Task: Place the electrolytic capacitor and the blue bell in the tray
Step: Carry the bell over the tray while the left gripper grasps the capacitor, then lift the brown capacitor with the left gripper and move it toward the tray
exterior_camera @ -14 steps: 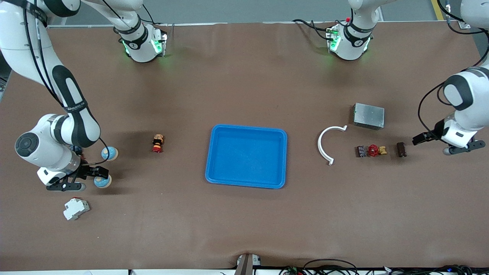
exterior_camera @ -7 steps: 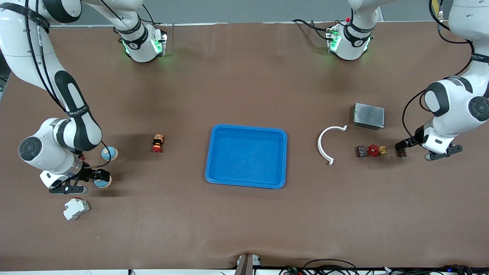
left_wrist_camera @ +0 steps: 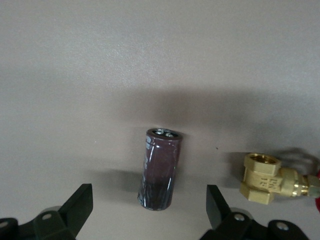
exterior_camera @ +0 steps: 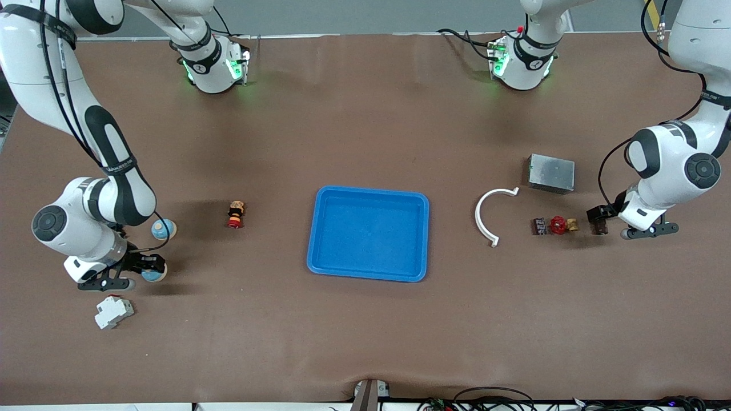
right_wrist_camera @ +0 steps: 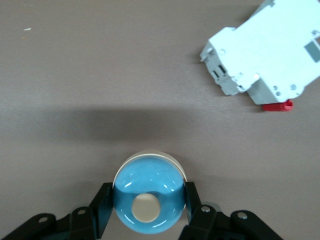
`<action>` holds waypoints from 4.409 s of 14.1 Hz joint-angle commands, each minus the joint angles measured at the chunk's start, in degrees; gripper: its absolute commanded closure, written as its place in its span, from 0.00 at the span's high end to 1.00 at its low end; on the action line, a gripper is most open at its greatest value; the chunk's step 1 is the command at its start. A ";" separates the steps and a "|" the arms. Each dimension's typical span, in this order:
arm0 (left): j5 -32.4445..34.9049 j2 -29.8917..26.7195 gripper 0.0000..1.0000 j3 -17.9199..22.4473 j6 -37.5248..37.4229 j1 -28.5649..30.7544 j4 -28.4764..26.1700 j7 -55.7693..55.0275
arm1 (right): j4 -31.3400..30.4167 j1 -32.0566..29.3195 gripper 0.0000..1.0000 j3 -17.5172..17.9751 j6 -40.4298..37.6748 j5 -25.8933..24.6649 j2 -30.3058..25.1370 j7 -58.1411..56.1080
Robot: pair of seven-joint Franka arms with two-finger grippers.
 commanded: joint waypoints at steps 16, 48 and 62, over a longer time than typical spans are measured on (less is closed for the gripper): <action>0.92 3.97 0.53 -0.18 0.65 1.32 3.33 3.68 | 0.49 36.16 0.00 1.01 -27.75 7.96 -20.01 54.81; -9.28 -5.37 0.00 -27.17 -39.96 -4.72 23.36 -42.78 | 43.46 60.60 0.00 -5.32 -23.88 -3.54 20.94 100.70; -7.87 5.37 0.00 -26.90 -31.70 -18.28 28.73 -59.78 | 43.64 61.57 0.00 -6.72 -21.16 -3.63 22.35 103.96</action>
